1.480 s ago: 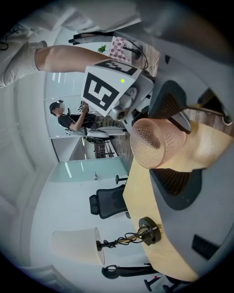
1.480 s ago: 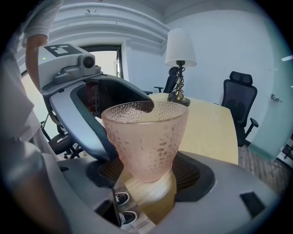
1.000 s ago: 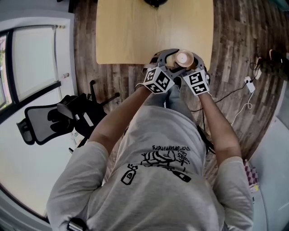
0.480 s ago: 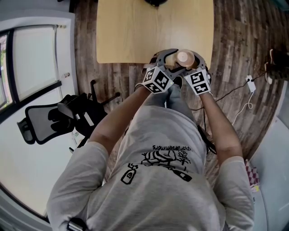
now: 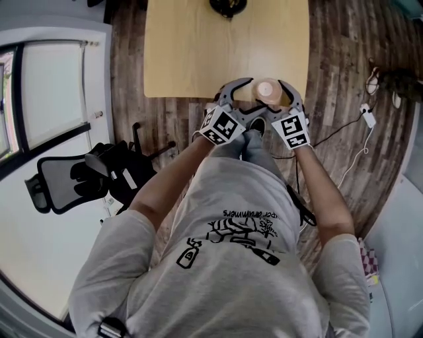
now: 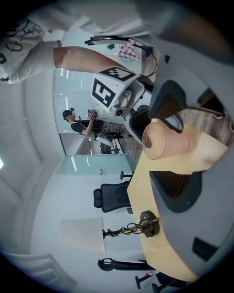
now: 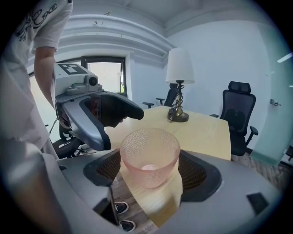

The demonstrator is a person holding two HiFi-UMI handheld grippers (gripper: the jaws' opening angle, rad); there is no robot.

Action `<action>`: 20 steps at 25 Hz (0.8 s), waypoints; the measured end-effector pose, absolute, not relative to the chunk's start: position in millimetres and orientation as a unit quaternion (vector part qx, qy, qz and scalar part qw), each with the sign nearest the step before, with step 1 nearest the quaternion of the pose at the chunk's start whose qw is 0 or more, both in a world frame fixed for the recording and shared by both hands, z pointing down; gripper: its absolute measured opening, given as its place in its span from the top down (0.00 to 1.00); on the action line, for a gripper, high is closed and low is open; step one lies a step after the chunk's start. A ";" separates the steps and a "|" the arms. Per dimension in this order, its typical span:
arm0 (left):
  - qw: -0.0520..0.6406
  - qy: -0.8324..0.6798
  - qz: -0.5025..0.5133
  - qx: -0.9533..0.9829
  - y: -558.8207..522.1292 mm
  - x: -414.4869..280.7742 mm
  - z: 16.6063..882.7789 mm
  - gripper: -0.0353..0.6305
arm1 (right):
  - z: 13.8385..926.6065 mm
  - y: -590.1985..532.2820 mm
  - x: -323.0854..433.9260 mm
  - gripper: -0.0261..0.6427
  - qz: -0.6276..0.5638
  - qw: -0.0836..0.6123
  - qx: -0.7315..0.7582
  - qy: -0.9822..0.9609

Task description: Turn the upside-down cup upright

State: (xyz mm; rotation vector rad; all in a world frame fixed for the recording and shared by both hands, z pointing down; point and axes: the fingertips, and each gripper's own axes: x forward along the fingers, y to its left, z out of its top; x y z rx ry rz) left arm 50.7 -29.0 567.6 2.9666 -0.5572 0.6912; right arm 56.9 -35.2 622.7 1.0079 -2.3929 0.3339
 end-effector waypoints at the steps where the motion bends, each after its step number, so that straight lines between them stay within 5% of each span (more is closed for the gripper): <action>1: 0.031 -0.185 0.212 0.959 -28.1 47.6 558.6 0.43 | 615.8 -34.6 56.1 0.42 0.120 0.257 0.371 -0.884; 11: 0.144 -0.241 0.101 0.954 -22.9 17.5 456.6 0.44 | 501.3 -19.3 61.8 0.42 0.112 0.195 0.396 -0.890; 13: 0.165 -0.243 0.075 0.953 -24.2 16.1 436.5 0.53 | 476.2 -15.5 64.2 0.44 0.128 0.172 0.406 -0.888; 18: 0.193 -0.240 0.045 0.950 -23.8 18.5 397.8 0.92 | 426.5 -8.0 69.3 0.81 0.185 0.120 0.433 -0.874; 20: 0.194 -0.236 0.048 0.951 -20.4 23.9 386.9 0.93 | 408.2 -7.3 69.0 0.89 0.201 0.100 0.441 -0.869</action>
